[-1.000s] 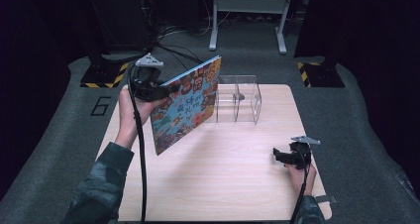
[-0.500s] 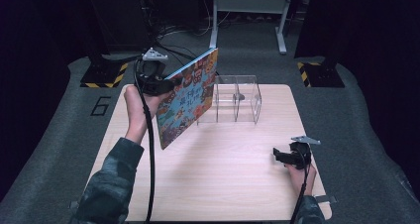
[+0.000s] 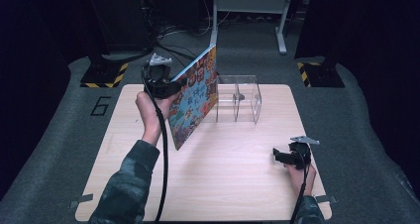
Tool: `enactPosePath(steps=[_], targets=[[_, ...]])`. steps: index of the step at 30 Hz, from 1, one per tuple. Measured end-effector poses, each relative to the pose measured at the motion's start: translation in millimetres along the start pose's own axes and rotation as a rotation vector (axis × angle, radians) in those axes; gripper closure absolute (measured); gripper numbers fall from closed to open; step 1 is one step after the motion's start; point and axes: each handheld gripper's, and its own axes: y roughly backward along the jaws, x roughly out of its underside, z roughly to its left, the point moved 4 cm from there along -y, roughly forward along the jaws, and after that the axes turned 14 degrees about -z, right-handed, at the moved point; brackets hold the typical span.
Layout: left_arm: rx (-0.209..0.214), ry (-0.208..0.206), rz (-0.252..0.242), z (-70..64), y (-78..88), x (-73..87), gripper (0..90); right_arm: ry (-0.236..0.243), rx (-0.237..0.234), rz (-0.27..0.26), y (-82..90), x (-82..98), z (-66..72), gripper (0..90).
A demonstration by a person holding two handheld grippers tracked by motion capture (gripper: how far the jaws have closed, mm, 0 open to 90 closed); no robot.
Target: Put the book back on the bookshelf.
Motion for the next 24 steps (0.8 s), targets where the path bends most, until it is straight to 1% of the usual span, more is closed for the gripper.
enactPosePath(steps=[3,6,7,8,9,10,11,12,15,16,19,20,21,24], targets=[[-0.016,0.019,-0.011,0.9,-3.7,6.3,80.5,0.001,-0.001,-0.002,-0.2,0.0,0.2,12.2],[-0.034,0.030,-0.016,1.2,-7.2,12.4,80.5,0.005,-0.001,-0.001,0.1,0.0,0.2,12.2],[-0.041,0.032,-0.017,1.1,-8.4,14.5,80.5,-0.006,-0.004,-0.003,0.0,-0.3,1.1,12.2],[-0.053,0.047,-0.032,-0.1,-10.5,16.6,80.5,-0.004,-0.003,-0.003,0.0,-0.2,1.1,12.3],[-0.053,0.047,-0.032,-0.1,-10.5,16.6,80.5,-0.004,-0.003,-0.003,0.0,-0.2,1.0,12.3],[-0.067,0.042,-0.037,-0.1,-13.2,20.5,80.5,0.002,-0.002,-0.001,0.1,0.0,0.4,12.3],[-0.067,0.042,-0.037,-0.1,-13.2,20.5,80.5,0.004,-0.001,-0.001,0.1,0.0,0.2,12.3],[-0.078,0.045,-0.040,-1.2,-15.4,24.5,80.5,0.005,0.000,-0.002,-0.1,0.0,0.1,12.4],[-0.081,0.055,-0.046,-1.9,-17.7,28.5,80.5,0.007,-0.002,-0.001,0.0,0.0,0.2,12.4],[-0.085,0.070,-0.052,-1.4,-19.4,32.3,80.5,0.007,-0.003,-0.001,0.1,0.1,0.3,12.4],[-0.096,0.075,-0.061,-1.0,-20.4,35.8,80.4,0.007,-0.001,-0.001,0.2,0.1,0.5,12.5],[-0.102,0.084,-0.076,-0.1,-21.1,39.4,80.5,0.008,-0.001,-0.002,-0.2,0.1,0.8,12.5],[-0.102,0.084,-0.076,-0.1,-21.1,39.4,80.4,0.008,-0.001,-0.002,-0.2,0.1,0.8,12.5],[-0.105,0.095,-0.085,2.7,-22.9,46.5,80.4,0.020,0.001,-0.005,-0.3,0.2,0.7,12.7]])
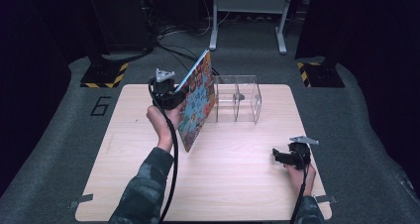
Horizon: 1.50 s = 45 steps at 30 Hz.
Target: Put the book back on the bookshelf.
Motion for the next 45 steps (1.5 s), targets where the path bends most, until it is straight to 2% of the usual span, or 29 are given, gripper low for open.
enactPosePath(steps=[3,4,5,6,7,13,18,28,37,40,43,44,45], targets=[[0.002,-0.002,0.002,1.8,-1.2,3.9,80.4,0.003,0.001,0.001,0.0,0.1,0.4,12.8],[-0.005,0.010,-0.002,2.0,-2.2,6.1,80.4,0.003,0.004,-0.003,-0.4,0.2,0.5,12.9],[0.001,0.006,0.011,3.7,-2.9,9.2,80.3,0.000,0.005,0.004,0.0,0.3,1.0,13.0],[-0.006,0.022,0.000,2.7,-4.0,10.3,80.3,-0.002,0.006,0.004,0.0,0.2,1.3,13.0],[-0.003,0.007,0.009,4.1,-3.7,11.2,80.3,-0.002,0.007,0.001,-0.1,0.3,1.5,13.0],[-0.021,0.026,-0.015,4.1,-6.3,14.0,80.3,-0.001,0.009,0.009,0.3,0.5,3.0,13.2],[-0.032,0.040,-0.012,4.7,-8.8,18.6,80.2,0.011,0.008,0.004,-0.1,0.3,2.3,13.3],[-0.050,0.062,-0.034,6.5,-9.8,20.3,80.1,0.023,0.009,0.009,0.0,0.6,2.6,13.5],[-0.069,0.092,-0.042,14.6,-9.7,22.8,79.1,0.027,0.012,0.002,-0.6,0.7,2.9,13.6],[-0.052,0.106,-0.038,15.0,-8.6,22.8,74.7,0.028,0.012,0.002,-0.7,0.7,2.9,13.7],[-0.057,0.107,-0.038,16.5,-6.3,22.5,69.5,0.029,0.013,0.002,-0.7,0.7,3.0,13.8],[-0.047,0.117,-0.036,18.1,-5.9,22.5,61.8,0.029,0.013,0.003,-0.7,0.7,3.0,13.9],[-0.044,0.123,-0.032,21.2,-3.6,22.5,59.4,0.028,0.013,0.003,-0.7,0.7,3.0,13.8]])
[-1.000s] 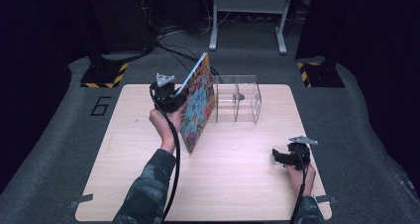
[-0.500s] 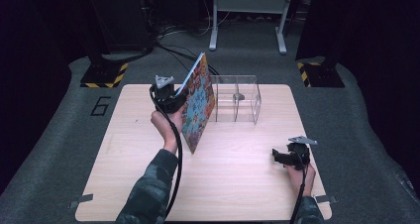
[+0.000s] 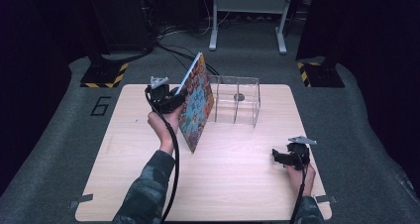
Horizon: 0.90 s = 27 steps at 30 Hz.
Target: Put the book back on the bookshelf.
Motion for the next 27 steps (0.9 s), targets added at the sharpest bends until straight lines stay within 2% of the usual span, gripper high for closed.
enactPosePath(steps=[4,5,6,9,10,11,12,14,15,16,18,19,21,24,27], targets=[[0.027,0.006,0.010,2.0,4.8,-1.3,46.6,-0.001,0.000,0.000,-0.1,0.0,0.2,14.0],[0.055,-0.004,0.014,1.1,9.3,-3.1,43.8,-0.001,0.000,0.000,-0.1,0.0,0.1,13.9],[0.055,-0.004,0.014,1.1,9.3,-3.1,41.1,0.000,0.000,0.000,-0.1,0.0,0.0,14.0],[0.097,-0.054,0.017,-1.8,22.1,-10.0,33.2,0.000,0.000,0.000,-0.1,0.0,0.0,14.0],[0.098,-0.073,0.023,-2.7,25.3,-11.5,30.2,-0.002,0.001,-0.001,-0.2,-0.1,0.2,14.0],[0.103,-0.092,0.042,-3.5,27.9,-12.6,22.8,-0.001,0.001,0.000,-0.1,0.0,0.1,14.0],[0.103,-0.092,0.042,-3.5,27.9,-12.6,20.3,-0.001,0.001,0.000,-0.1,0.0,0.1,14.0],[0.132,-0.132,0.074,-3.8,38.6,-15.3,15.8,-0.001,0.000,-0.001,-0.1,0.0,0.1,13.9],[0.132,-0.132,0.074,-3.8,38.6,-15.3,14.8,-0.001,0.000,-0.001,-0.1,0.0,0.1,13.9],[0.154,-0.141,0.086,-3.2,45.8,-15.0,14.6,-0.001,0.000,0.000,-0.2,0.0,0.1,13.8],[0.159,-0.148,0.093,-2.8,49.3,-14.6,11.9,0.000,0.000,0.007,0.1,-0.1,0.2,13.7],[0.164,-0.166,0.097,-2.1,52.2,-13.7,11.9,-0.007,0.002,0.009,0.4,0.0,0.6,13.6],[0.167,-0.198,0.116,-0.7,62.5,-9.9,3.8,-0.009,0.001,0.002,0.1,0.0,0.3,13.5],[0.166,-0.210,0.121,0.6,69.5,-6.4,1.9,-0.009,0.002,0.002,0.0,0.0,0.7,13.5],[0.159,-0.242,0.129,4.7,79.5,-0.3,0.1,-0.003,0.001,0.009,0.1,0.0,0.6,13.5]])
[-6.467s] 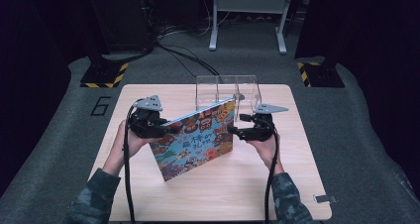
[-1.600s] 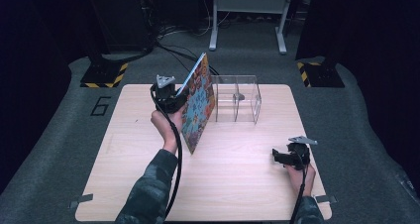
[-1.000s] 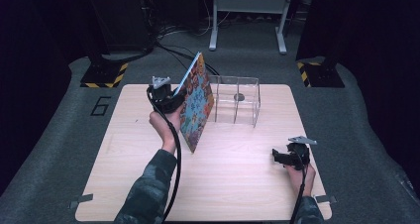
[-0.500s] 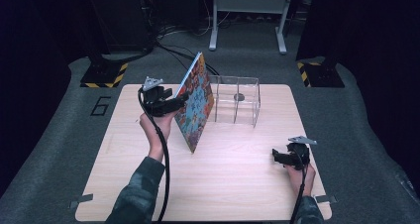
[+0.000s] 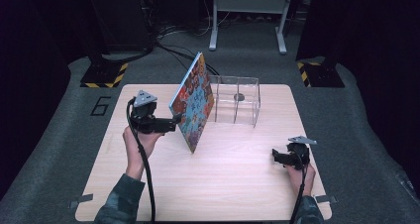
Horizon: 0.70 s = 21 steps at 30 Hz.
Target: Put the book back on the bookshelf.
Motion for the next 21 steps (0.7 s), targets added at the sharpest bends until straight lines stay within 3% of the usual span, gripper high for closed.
enactPosePath(steps=[2,3,5,6,11,12,14,15,16,19,21], targets=[[0.003,-0.016,0.011,1.2,6.5,6.8,0.0,0.000,0.000,0.000,0.0,0.0,0.0,13.5],[-0.012,-0.049,0.036,3.9,13.0,15.6,0.0,0.000,0.000,0.000,0.0,0.0,0.1,13.5],[-0.015,-0.053,0.047,5.7,16.0,20.7,0.0,0.000,0.001,0.001,0.0,0.1,0.1,13.5],[-0.032,-0.071,0.073,10.4,21.6,31.9,0.0,0.005,0.000,0.001,0.0,0.1,0.1,13.5],[-0.054,-0.063,0.117,23.2,32.9,61.7,0.0,0.017,0.004,-0.005,-0.9,0.1,0.4,13.3],[-0.054,-0.063,0.117,23.2,32.9,61.7,0.0,0.016,0.000,-0.002,-0.5,0.1,0.4,13.0],[-0.062,-0.056,0.148,29.8,37.2,80.5,0.0,0.004,0.000,-0.001,-0.7,0.1,1.9,12.1],[-0.062,-0.056,0.148,29.8,37.2,80.5,0.0,0.009,-0.003,0.006,-0.6,0.1,2.1,11.7],[-0.063,-0.059,0.167,33.2,38.4,93.3,0.0,0.010,0.002,0.005,-1.0,0.2,2.3,11.3],[-0.053,-0.051,0.194,36.3,38.9,107.1,0.0,0.022,0.000,0.007,-1.1,0.4,2.3,10.3],[-0.038,-0.036,0.234,39.9,38.3,129.8,0.0,0.027,-0.008,0.013,-1.0,0.7,3.3,8.8]])
